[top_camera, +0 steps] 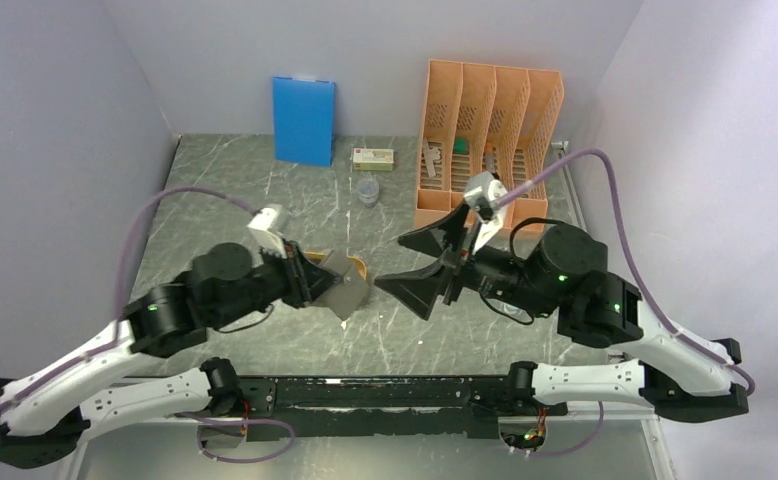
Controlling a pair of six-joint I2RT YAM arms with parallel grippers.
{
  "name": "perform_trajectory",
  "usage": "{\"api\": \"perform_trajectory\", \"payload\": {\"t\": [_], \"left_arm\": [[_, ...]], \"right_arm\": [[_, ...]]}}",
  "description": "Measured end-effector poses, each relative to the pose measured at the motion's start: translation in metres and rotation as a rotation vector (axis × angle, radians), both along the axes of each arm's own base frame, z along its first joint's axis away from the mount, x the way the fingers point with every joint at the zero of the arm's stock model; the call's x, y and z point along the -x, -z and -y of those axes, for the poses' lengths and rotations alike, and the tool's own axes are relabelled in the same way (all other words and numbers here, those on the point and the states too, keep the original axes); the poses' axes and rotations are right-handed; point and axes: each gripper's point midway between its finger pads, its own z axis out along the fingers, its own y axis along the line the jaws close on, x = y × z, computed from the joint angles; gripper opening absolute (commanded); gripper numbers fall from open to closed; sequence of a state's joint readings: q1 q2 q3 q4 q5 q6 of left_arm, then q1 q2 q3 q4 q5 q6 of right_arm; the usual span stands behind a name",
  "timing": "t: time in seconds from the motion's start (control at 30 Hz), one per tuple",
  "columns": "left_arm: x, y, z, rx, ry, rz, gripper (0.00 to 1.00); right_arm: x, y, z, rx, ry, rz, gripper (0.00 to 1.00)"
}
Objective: Put the credit cards into the card holder
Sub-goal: Close the card holder at the center of the board, then place the card holder at the center of the board.
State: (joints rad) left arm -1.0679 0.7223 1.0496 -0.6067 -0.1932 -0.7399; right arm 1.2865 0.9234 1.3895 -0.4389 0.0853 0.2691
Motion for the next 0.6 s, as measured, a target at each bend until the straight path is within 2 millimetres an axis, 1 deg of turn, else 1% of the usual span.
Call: {"api": "perform_trajectory", "payload": {"t": [0.07, 0.13, 0.2, 0.33, 0.43, 0.53, 0.6], "left_arm": [[-0.005, 0.029, 0.017, -0.034, 0.02, -0.025, 0.05], [-0.007, 0.059, 0.035, -0.065, 0.055, -0.057, 0.05], [-0.008, 0.098, 0.056, -0.109, 0.102, -0.103, 0.05], [-0.009, 0.163, 0.086, -0.177, 0.174, -0.182, 0.05], [-0.011, 0.196, 0.103, -0.213, 0.206, -0.224, 0.05], [-0.016, 0.221, 0.115, -0.239, 0.211, -0.245, 0.05], [-0.018, 0.241, 0.119, -0.277, 0.208, -0.271, 0.05]], "right_arm": [[-0.005, -0.001, 0.009, -0.027, 0.045, -0.001, 0.87], [-0.014, 0.005, 0.012, -0.041, 0.101, -0.014, 0.87], [-0.024, 0.018, 0.01, -0.03, 0.155, -0.033, 0.88], [-0.044, 0.042, -0.001, 0.027, 0.256, -0.068, 0.9], [-0.055, 0.057, -0.007, 0.062, 0.314, -0.088, 0.91], [-0.06, 0.07, -0.004, 0.082, 0.353, -0.103, 0.92], [-0.063, 0.074, -0.001, 0.086, 0.377, -0.111, 0.92]]}}
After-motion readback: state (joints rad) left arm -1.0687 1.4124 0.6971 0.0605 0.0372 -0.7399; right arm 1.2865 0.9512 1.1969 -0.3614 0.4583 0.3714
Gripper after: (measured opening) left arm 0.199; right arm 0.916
